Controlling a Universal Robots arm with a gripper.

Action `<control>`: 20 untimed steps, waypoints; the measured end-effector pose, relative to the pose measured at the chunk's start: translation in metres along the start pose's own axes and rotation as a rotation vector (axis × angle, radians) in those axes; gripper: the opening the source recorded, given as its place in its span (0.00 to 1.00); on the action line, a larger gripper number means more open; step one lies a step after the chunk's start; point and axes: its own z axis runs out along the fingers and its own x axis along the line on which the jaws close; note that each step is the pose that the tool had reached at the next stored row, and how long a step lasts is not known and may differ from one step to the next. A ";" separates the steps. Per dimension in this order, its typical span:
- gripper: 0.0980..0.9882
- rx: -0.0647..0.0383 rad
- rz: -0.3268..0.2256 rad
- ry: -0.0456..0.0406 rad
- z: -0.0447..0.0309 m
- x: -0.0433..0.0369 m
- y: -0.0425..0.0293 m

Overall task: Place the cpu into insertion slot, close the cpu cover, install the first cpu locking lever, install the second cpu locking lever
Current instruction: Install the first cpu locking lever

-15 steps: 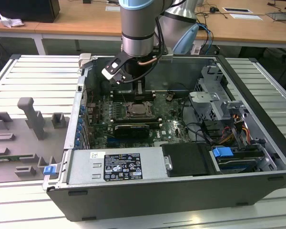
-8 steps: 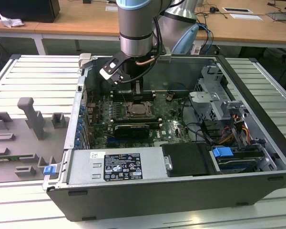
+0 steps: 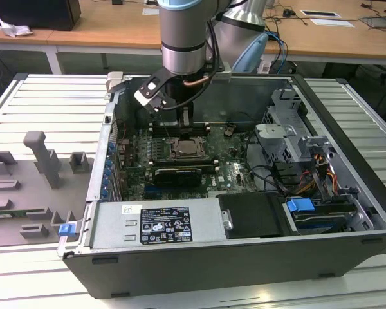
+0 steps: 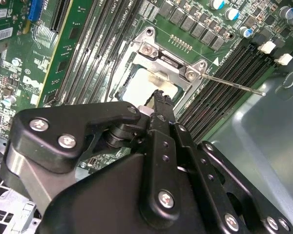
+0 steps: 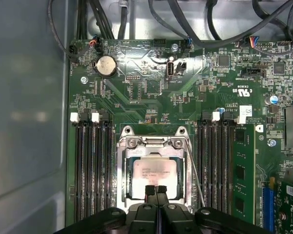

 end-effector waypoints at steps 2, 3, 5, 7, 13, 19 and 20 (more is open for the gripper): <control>0.01 0.000 0.000 0.0001 -0.0044 0.0001 0.0003; 0.01 0.000 0.000 0.0000 -0.0059 0.0001 0.0004; 0.01 0.000 0.000 0.0001 -0.0096 0.0002 0.0006; 0.01 0.000 0.000 0.0001 -0.0158 0.0002 0.0010; 0.01 0.001 -0.057 0.0035 -0.0265 0.0004 0.0016; 0.01 0.002 -0.168 0.0103 -0.0265 0.0004 0.0016; 0.01 0.002 -0.181 0.0111 -0.0265 0.0004 0.0016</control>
